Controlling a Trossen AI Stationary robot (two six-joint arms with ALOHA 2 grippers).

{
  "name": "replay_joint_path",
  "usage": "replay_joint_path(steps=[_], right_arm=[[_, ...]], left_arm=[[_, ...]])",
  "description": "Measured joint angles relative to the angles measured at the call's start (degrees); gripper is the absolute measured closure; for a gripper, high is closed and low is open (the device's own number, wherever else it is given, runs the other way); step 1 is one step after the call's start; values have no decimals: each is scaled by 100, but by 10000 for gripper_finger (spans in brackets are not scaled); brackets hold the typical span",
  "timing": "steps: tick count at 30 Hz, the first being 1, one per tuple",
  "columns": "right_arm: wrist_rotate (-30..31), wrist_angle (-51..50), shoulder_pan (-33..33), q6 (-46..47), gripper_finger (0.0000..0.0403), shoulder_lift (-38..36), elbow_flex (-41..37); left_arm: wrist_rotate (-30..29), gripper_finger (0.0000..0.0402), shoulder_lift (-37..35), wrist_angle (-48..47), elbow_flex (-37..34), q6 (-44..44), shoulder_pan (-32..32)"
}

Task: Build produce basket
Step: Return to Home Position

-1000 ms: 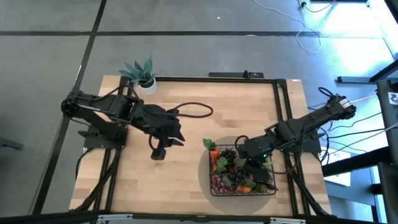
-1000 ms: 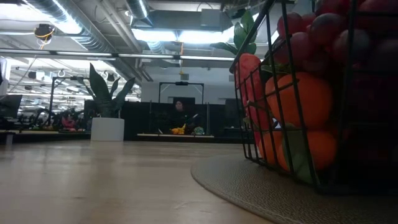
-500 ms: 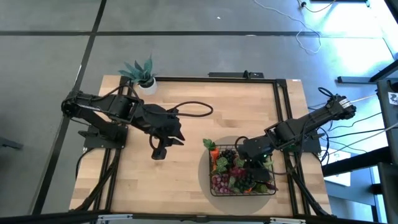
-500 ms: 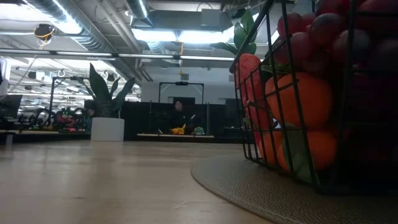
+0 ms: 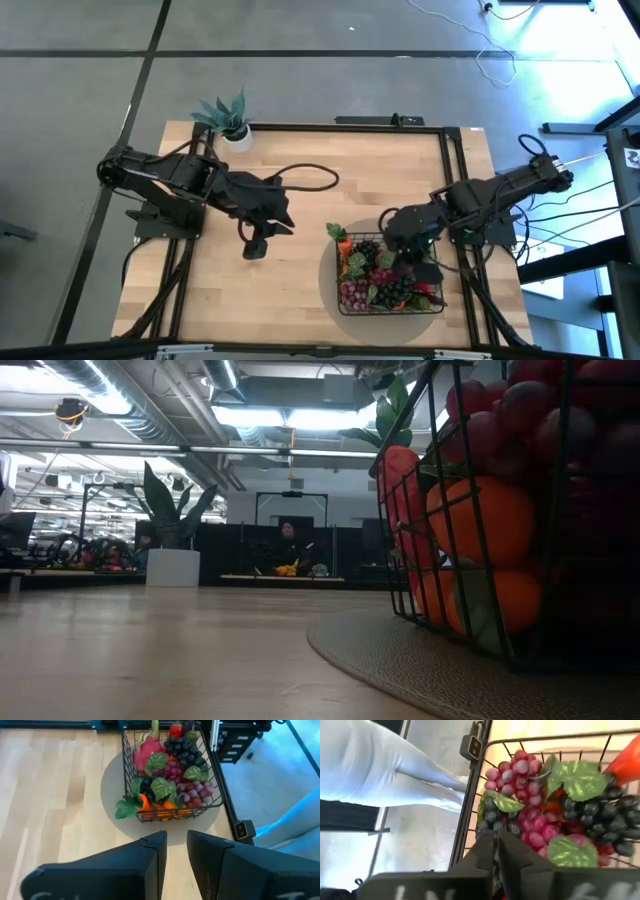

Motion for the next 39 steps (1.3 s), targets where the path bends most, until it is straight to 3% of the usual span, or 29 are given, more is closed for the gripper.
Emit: replay_joint_path(steps=[5, 11, 15, 21, 26, 30, 39], right_arm=[[333, -770, -137, -603, 395, 0, 679], [1019, -1829, -387, -1729, 401, -114, 1246], [949, -1912, -773, -2074, 402, -415, 1180], [298, -1710, -1425, -2698, 403, -1061, 1142], [-141, -1356, -1867, -2980, 403, -1561, 1142], [-181, -1137, -2157, -2977, 403, -1770, 1023], [-958, 687, -2900, -2390, 403, -2635, -619]], left_arm=[[-350, 347, 24, -335, 0, -119, 20], [-776, 397, -279, -568, 8, -27, -146], [-1271, 398, -512, -735, 1, -26, -272], [-1804, 401, -993, -1101, -141, -211, -446], [-1997, 401, -1764, -909, -994, -488, -629], [-2010, 401, -2702, -169, -2049, -504, -657], [-1398, 401, -4951, 1387, -4077, -285, -657]])
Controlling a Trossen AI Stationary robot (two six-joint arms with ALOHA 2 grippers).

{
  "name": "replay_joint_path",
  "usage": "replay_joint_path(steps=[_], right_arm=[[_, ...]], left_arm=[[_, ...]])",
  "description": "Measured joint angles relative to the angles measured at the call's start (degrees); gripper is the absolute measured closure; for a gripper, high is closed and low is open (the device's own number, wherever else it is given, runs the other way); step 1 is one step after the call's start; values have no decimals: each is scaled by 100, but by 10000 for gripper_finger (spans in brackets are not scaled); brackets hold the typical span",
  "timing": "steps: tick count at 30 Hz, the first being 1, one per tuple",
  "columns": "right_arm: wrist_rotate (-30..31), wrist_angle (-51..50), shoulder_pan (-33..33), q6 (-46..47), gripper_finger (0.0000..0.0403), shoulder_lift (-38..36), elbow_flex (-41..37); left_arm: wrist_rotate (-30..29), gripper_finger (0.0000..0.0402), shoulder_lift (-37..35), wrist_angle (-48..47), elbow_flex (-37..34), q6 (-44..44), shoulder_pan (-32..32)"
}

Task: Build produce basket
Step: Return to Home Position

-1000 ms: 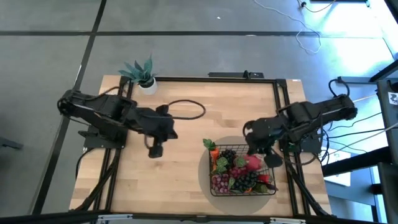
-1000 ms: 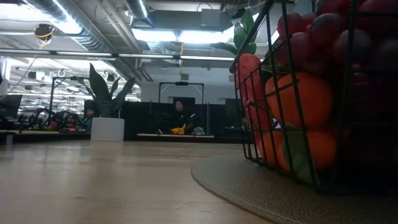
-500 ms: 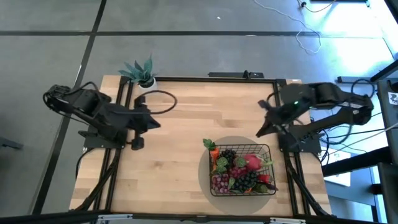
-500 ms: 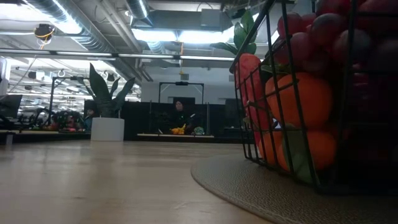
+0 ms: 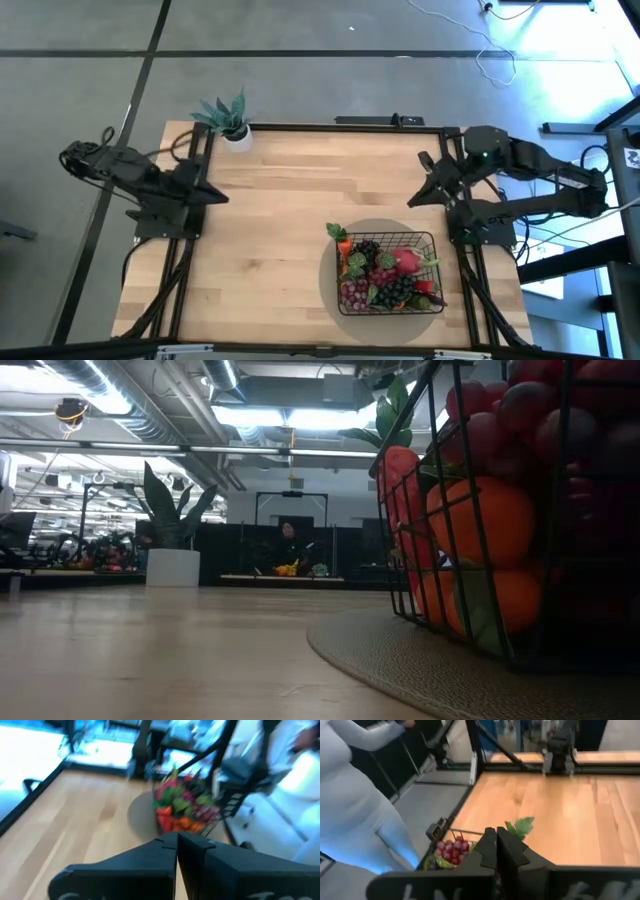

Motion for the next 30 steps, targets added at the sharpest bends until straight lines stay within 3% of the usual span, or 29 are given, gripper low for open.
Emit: replay_joint_path(steps=[8, 18, 30], right_arm=[[-298, 1383, -400, 790, 403, -935, -1448], [-9, 1863, -633, 1237, 403, -2222, -2418], [643, 1883, -630, 1532, 403, -4067, -3330]], left_arm=[[211, 401, -1643, 565, -1119, 260, 0], [205, 401, -2989, 592, -1737, 308, 0], [11, 401, -3117, 615, -1857, 689, 7]])
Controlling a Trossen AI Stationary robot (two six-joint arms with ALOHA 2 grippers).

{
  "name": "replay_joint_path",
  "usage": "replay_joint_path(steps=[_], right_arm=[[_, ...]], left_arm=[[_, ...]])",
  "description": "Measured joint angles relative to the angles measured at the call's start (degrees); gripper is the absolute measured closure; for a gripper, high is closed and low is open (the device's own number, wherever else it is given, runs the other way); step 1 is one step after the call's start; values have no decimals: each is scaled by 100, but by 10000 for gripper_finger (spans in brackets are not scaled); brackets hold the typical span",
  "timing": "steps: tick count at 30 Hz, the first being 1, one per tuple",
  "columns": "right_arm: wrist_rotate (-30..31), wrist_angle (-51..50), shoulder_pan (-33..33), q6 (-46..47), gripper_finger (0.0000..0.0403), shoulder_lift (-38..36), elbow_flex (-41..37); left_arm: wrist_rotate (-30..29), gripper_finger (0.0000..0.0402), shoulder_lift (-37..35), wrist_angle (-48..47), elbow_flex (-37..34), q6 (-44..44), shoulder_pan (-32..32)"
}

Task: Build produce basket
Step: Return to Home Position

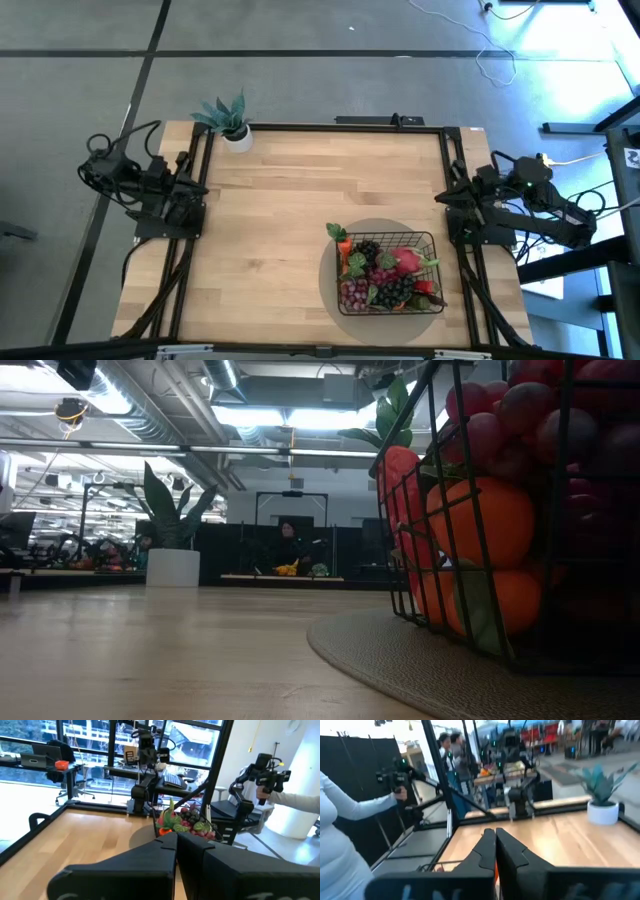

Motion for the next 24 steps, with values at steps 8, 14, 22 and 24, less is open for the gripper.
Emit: replay_joint_path(steps=[8, 14, 22, 24], right_arm=[[239, -269, 0, -114, 403, -726, -216], [344, -236, 0, -305, 403, -767, -188], [374, 336, 0, -311, 403, -765, -710], [365, 628, 0, -304, 403, -764, -999]], left_arm=[[-62, 401, 1, -2, -1, 58, 0], [-152, 401, 0, 272, -337, 215, 0], [-195, 401, 0, 1101, -1132, 452, 0], [-295, 401, 0, 1256, -1344, 452, 0]])
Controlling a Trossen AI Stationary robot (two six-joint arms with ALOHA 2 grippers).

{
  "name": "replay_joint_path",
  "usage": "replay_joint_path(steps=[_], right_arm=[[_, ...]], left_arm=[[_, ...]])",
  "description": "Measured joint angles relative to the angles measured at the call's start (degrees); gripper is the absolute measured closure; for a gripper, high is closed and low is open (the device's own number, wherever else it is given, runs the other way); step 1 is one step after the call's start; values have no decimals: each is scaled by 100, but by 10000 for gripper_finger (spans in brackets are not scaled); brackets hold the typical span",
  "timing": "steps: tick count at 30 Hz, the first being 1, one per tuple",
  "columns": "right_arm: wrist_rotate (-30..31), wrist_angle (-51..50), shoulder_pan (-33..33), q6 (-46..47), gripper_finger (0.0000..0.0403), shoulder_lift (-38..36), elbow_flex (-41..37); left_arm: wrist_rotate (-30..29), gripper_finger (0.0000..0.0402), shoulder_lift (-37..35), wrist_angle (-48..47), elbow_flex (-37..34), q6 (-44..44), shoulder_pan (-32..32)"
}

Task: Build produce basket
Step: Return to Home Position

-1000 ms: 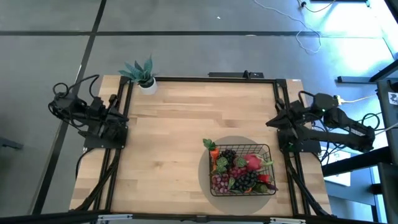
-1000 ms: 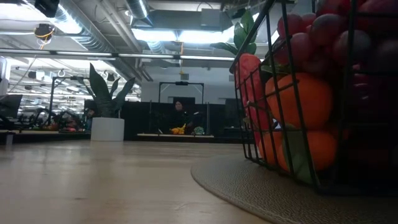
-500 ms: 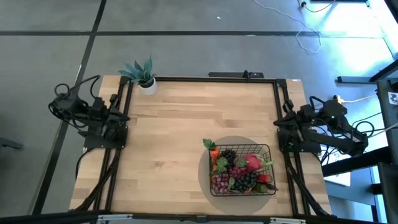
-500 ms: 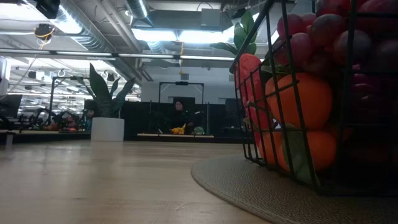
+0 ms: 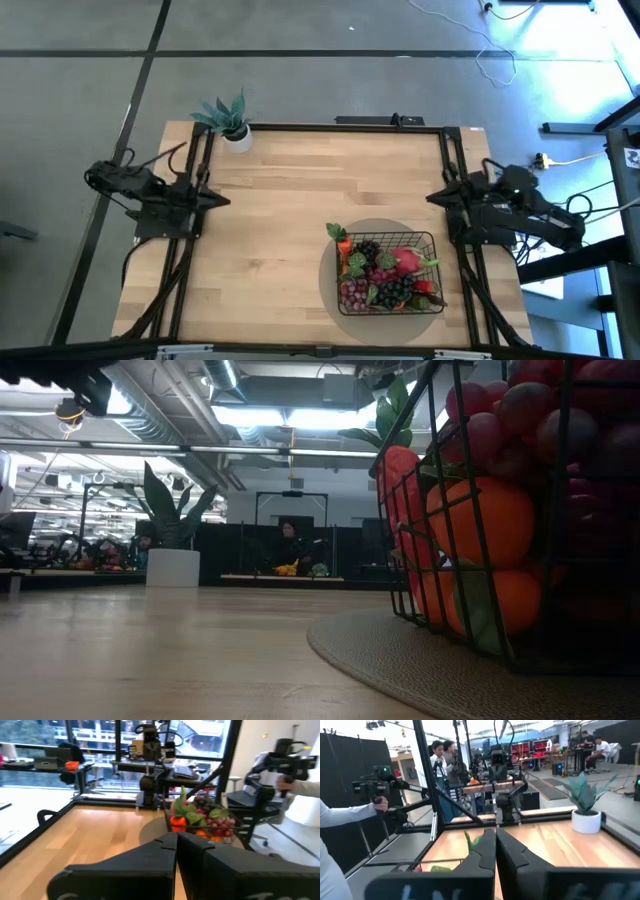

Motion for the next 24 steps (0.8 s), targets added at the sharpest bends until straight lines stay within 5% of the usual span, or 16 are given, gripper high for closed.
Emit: replay_joint_path(steps=[15, 24], right_arm=[[-259, 2197, 3, 145, 403, 1, -2187], [-399, 2093, 2, -26, 403, 89, -2176]], left_arm=[[-276, 401, -2, 1294, -1693, 9, 0], [107, 401, 17, 2288, -2335, 510, -3]])
